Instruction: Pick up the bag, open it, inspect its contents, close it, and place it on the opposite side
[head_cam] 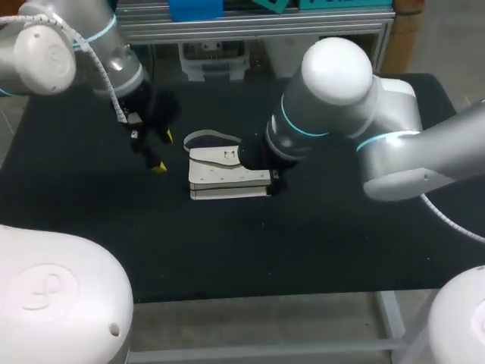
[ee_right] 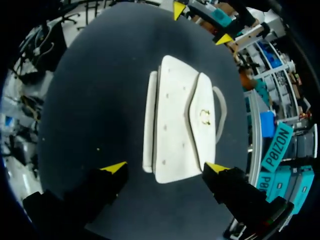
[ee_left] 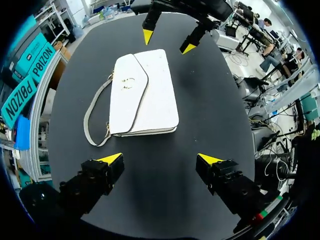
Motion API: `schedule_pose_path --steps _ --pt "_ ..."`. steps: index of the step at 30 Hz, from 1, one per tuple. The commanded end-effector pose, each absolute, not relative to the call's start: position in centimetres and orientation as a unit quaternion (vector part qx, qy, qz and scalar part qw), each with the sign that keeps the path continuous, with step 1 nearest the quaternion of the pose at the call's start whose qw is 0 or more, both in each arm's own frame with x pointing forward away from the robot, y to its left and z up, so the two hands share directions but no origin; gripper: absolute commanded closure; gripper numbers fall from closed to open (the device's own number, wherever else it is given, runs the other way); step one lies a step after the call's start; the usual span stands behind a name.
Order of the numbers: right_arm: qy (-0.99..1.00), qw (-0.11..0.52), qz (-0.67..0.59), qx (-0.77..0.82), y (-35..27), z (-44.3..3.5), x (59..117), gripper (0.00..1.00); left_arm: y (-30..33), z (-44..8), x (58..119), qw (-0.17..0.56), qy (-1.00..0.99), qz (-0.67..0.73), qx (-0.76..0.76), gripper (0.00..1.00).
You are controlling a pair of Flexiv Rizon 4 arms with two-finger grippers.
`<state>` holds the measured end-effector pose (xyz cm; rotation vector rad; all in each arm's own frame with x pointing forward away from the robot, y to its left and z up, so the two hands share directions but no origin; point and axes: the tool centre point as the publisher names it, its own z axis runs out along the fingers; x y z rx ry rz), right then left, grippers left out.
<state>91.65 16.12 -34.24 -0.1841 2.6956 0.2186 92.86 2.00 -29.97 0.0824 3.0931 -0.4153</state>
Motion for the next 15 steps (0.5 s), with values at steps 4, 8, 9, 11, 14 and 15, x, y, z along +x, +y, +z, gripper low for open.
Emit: schedule_pose_path --steps 4,8,9,11,14,15 --pt "0.96 0.272 0.052 -0.044 16.5 -35.5 91.7 0.0 1.2 -30.7 93.7 -0.032 0.986 -0.102 0.128 0.0" --pt "0.956 0.286 0.042 -0.042 16.6 -35.9 92.1 0.05 1.6 -31.0 93.8 -0.044 0.983 -0.112 0.137 0.0" --pt "0.956 0.286 0.042 -0.042 16.6 -35.9 92.1 0.05 1.6 -31.0 93.8 -0.044 0.983 -0.112 0.137 0.0" --pt "0.954 0.294 0.034 -0.044 16.8 -36.1 92.5 0.22 1.7 -31.4 93.8 -0.05 0.982 -0.111 0.142 0.0" --pt "0.952 0.302 0.03 -0.048 17.1 -36.2 92.9 0.34 1.7 -31.8 93.7 -0.056 0.983 -0.105 0.143 0.0" --pt "0.951 0.303 0.03 -0.05 17.2 -36.3 93.1 0.4 1.7 -32.0 93.7 -0.057 0.983 -0.103 0.144 0.0"
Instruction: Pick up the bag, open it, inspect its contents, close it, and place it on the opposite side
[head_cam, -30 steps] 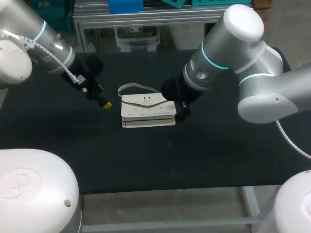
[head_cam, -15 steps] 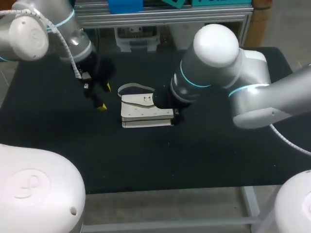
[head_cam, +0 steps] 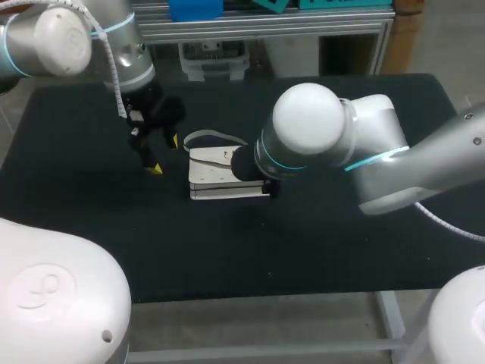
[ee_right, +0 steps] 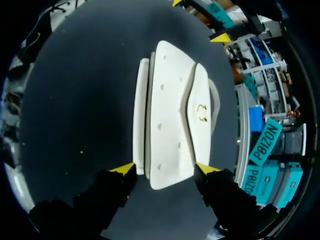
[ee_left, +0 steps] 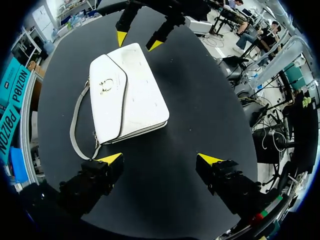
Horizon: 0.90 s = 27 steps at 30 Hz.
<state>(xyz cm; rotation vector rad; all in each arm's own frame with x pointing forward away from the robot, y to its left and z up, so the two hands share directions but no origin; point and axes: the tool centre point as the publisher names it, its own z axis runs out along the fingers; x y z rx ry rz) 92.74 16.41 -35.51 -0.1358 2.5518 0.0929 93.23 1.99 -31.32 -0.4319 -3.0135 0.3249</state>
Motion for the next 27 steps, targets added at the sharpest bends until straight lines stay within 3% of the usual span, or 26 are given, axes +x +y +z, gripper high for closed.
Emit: schedule_pose_path --steps 1,3,9,13,16,19,20,27 --pt "0.951 0.304 0.029 -0.051 17.3 -36.3 93.2 0.41 1.7 -32.0 93.7 0.058 -0.982 0.102 -0.146 0.0" --pt "0.951 0.304 0.03 -0.054 17.4 -36.5 93.5 0.48 1.7 -32.4 93.8 0.064 -0.982 0.097 -0.147 0.0" --pt "0.951 0.302 0.03 -0.058 17.8 -37.0 94.0 0.45 1.9 -32.7 94.1 0.069 -0.982 0.097 -0.148 0.0" --pt "0.952 0.3 0.028 -0.058 17.9 -37.2 94.2 0.51 2.0 -32.9 94.2 0.07 -0.981 0.097 -0.15 0.0" --pt "0.952 0.3 0.026 -0.058 17.9 -37.3 94.3 0.59 2.1 -32.9 94.3 0.071 -0.981 0.099 -0.151 0.0" --pt "0.952 0.3 0.024 -0.057 18.0 -37.3 94.4 0.85 2.2 -33.0 94.5 0.07 -0.98 0.104 -0.152 0.0" --pt "0.952 0.301 0.024 -0.057 18.0 -37.4 94.4 1.0 2.3 -33.0 94.6 0.068 -0.98 0.106 -0.153 0.0" --pt "0.952 0.298 0.022 -0.058 18.0 -37.8 94.2 1.0 2.0 -32.5 95.0 0.041 -0.976 0.116 -0.182 0.0"
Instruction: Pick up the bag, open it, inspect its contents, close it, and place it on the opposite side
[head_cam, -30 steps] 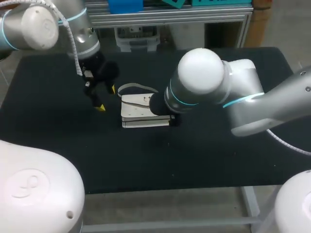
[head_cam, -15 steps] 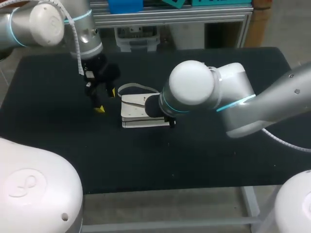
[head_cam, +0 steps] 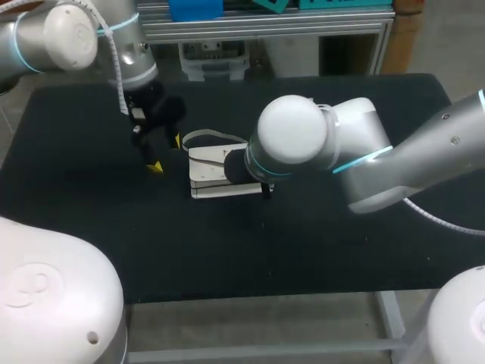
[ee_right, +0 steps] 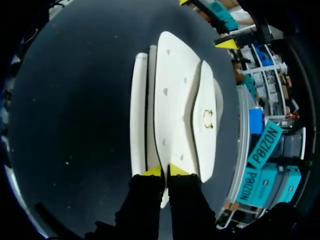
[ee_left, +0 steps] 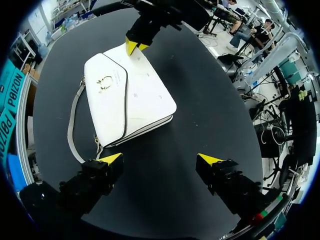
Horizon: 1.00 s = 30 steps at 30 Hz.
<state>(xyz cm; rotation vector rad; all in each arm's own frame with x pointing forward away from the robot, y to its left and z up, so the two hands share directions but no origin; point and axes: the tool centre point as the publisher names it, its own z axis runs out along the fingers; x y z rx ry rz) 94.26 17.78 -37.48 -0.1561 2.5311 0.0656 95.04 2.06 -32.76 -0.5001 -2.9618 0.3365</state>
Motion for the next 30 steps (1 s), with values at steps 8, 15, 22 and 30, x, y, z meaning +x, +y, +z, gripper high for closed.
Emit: schedule_pose_path --steps 8,15,22,30 --pt "0.952 0.299 0.018 -0.058 18.0 -38.0 94.0 1.0 -1.1 -30.7 94.7 -0.054 -0.95 0.146 -0.271 0.0" --pt "0.952 0.299 0.018 -0.058 18.0 -38.0 94.0 1.0 -1.1 -30.7 94.7 -0.054 -0.95 0.146 -0.271 0.0" --pt "0.952 0.299 0.018 -0.058 18.0 -38.0 94.0 1.0 -2.6 -31.1 94.3 -0.109 -0.933 0.166 -0.3 0.0" --pt "0.952 0.299 0.018 -0.058 18.0 -38.0 94.0 1.0 -5.2 -32.0 95.5 -0.163 -0.898 0.246 -0.326 0.0"
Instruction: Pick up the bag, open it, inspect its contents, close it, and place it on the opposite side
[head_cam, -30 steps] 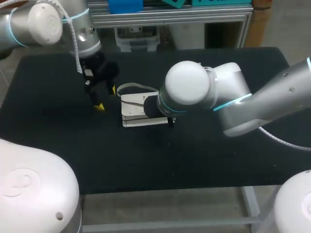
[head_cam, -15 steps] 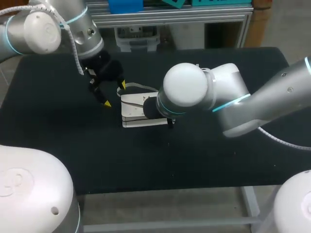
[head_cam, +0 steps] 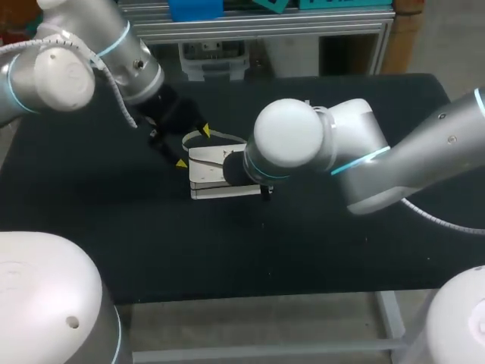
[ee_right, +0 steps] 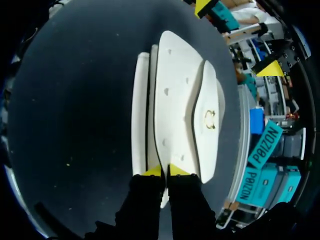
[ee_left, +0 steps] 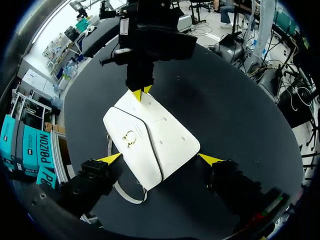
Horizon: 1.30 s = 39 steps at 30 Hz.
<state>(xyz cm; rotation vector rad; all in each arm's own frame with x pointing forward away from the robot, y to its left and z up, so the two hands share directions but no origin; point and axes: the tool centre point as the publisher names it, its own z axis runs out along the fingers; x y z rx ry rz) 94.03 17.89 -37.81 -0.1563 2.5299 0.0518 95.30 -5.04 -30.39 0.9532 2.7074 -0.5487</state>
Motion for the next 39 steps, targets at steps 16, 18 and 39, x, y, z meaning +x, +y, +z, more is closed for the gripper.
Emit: schedule_pose_path --steps 16,18,39 --pt "0.952 0.299 0.018 -0.058 18.0 -38.0 94.0 1.0 -7.8 -35.0 96.6 0.21 0.861 -0.309 0.346 0.19" --pt "0.952 0.299 0.018 -0.058 18.0 -38.0 94.0 1.0 -8.0 -35.1 96.9 0.213 0.857 -0.318 0.346 0.21" --pt "0.952 0.299 0.018 -0.058 18.0 -38.0 94.0 1.0 -8.6 -34.5 100.3 0.312 0.858 -0.275 0.303 0.88"
